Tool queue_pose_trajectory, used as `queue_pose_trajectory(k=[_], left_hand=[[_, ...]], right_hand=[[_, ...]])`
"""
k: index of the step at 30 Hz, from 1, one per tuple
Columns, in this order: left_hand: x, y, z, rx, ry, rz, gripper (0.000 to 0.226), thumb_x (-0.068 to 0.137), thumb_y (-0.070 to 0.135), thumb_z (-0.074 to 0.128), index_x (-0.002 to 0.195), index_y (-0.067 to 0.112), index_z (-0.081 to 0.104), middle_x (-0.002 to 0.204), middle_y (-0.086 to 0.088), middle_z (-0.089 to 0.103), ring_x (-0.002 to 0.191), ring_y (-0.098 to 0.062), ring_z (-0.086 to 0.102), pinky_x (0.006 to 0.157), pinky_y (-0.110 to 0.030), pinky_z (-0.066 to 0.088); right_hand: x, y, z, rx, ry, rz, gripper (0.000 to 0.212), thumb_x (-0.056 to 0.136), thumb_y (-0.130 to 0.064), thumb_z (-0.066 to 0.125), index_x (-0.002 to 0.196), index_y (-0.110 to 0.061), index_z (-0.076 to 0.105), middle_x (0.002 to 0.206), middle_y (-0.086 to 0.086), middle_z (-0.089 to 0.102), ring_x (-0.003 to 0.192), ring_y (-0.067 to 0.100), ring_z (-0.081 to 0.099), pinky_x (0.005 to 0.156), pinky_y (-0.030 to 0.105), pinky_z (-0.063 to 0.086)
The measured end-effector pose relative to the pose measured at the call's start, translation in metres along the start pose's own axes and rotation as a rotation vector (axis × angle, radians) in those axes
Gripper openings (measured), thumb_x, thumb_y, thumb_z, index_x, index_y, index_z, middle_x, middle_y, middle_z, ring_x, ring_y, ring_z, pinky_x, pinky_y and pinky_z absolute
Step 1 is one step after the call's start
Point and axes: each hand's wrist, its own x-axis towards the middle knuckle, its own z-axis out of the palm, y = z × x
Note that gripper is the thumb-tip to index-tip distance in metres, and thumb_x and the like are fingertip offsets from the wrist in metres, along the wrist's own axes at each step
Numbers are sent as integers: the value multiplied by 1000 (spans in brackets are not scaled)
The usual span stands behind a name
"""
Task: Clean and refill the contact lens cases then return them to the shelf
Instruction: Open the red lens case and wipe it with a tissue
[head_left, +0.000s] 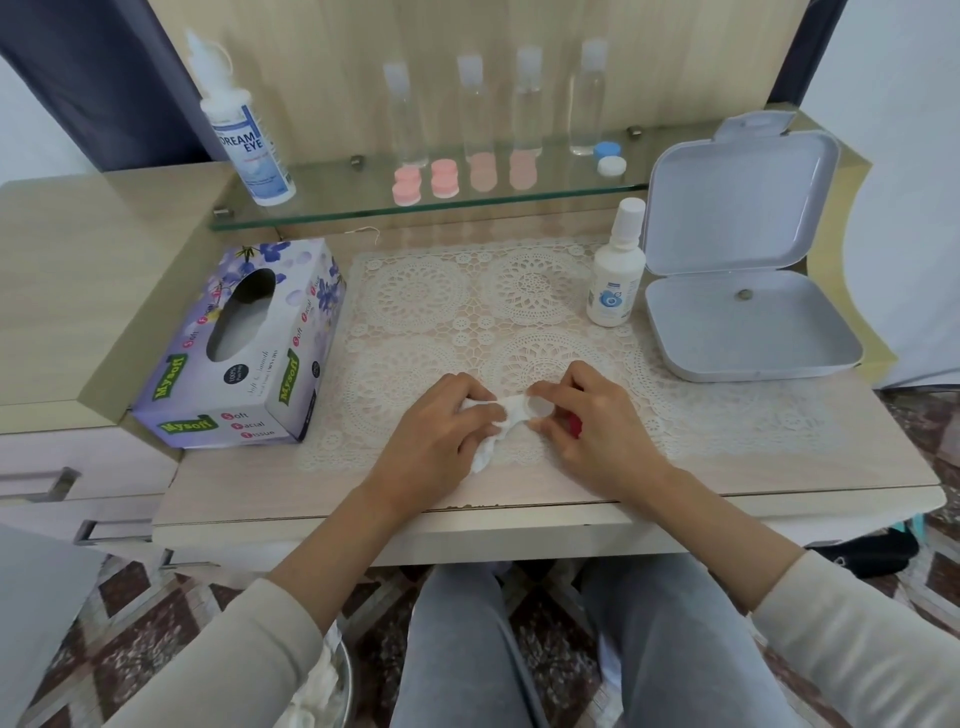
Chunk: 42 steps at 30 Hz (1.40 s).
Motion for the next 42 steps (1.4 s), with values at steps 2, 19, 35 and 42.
queue_pose_trajectory(k=[2, 19, 35, 42], left_hand=[[-1, -1, 1, -2, -11, -5, 22, 84, 12, 48, 90, 5, 68, 95, -10, 62, 85, -14, 49, 65, -27, 46], [-1, -5, 3, 57, -11, 31, 20, 84, 15, 50, 96, 10, 66, 97, -13, 63, 86, -17, 48, 74, -25, 38], [-3, -1, 0, -10, 6, -20, 21, 84, 13, 50, 85, 3, 69, 89, -14, 60, 83, -15, 48, 72, -24, 41], [-7, 4, -15, -122, 155, -190, 20, 81, 18, 57, 87, 6, 73, 91, -10, 66, 83, -8, 56, 74, -11, 44]], right_hand=[[0, 0, 0, 12, 14, -5, 27, 70, -4, 72, 96, -5, 69, 73, -2, 38, 57, -6, 30, 57, 10, 23], [0, -1, -2, 45, 22, 4, 24, 70, -8, 69, 94, -6, 70, 72, 0, 39, 56, -4, 31, 56, 11, 25], [1, -5, -4, 44, -57, 48, 25, 74, -18, 60, 95, -10, 70, 75, -2, 40, 59, -4, 32, 60, 13, 25], [0, -3, -4, 84, -30, 76, 34, 70, -20, 65, 101, -9, 70, 85, 3, 57, 59, -7, 37, 63, 12, 30]])
